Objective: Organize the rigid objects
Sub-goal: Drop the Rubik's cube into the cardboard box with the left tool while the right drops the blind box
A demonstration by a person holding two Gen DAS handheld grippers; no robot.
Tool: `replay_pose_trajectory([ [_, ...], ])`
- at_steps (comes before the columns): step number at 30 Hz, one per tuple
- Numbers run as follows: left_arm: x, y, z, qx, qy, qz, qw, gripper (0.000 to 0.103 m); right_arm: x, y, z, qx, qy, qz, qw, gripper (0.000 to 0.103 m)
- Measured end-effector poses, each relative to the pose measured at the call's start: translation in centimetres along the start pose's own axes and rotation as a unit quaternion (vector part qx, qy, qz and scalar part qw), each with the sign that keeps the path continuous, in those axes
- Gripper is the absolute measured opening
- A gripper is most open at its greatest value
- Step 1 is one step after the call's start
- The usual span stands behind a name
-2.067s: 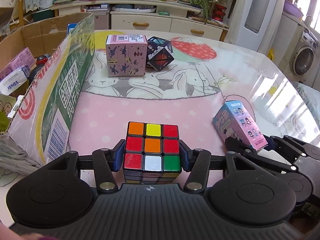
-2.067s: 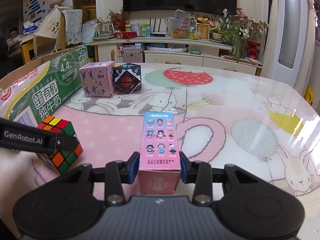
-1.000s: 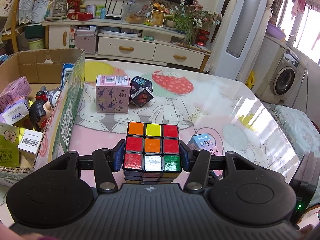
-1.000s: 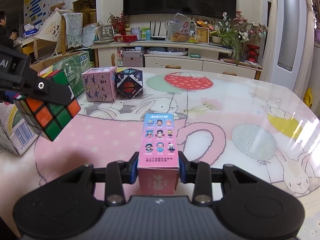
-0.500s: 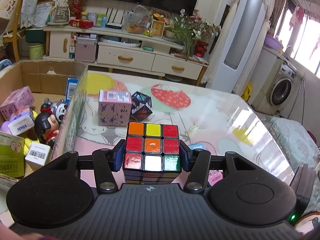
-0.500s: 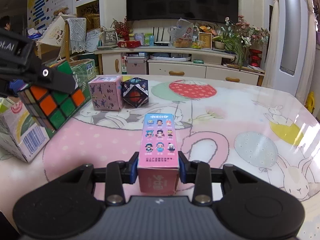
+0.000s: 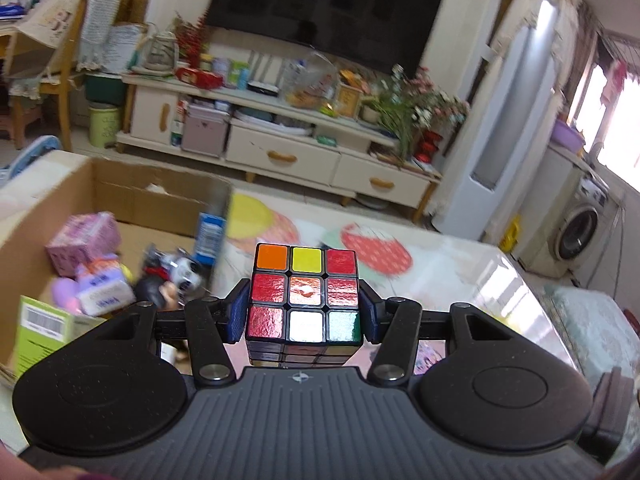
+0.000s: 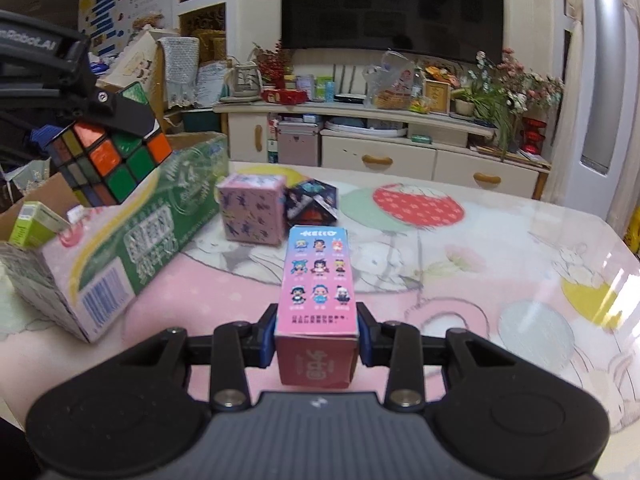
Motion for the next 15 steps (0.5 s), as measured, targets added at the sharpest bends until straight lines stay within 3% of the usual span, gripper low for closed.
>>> replay_pose_trajectory([
  [10,0.6,-3.1,-6.7,0.056,-0.083,0.036,0.9943,0.066,-1.3,-5.5,-4.5,0.002,-0.056,0.045,0.997,0.037],
  [15,0.3,-3.3,-9.0,0.076,-0.12,0.034,0.9892,0.066,-3.1,-8.0,-7.2,0.004,-0.086,0.062,0.994,0.037],
])
Point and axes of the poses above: each gripper's, at about its wrist camera, not at the fingertips, and x roughly against the way its jaws point, z to its right, y to its underside, the point moved 7 cm from there along -x, roughly the way its jaws point, and after that the axes turned 14 degrees about z, right-handed, at the moved point
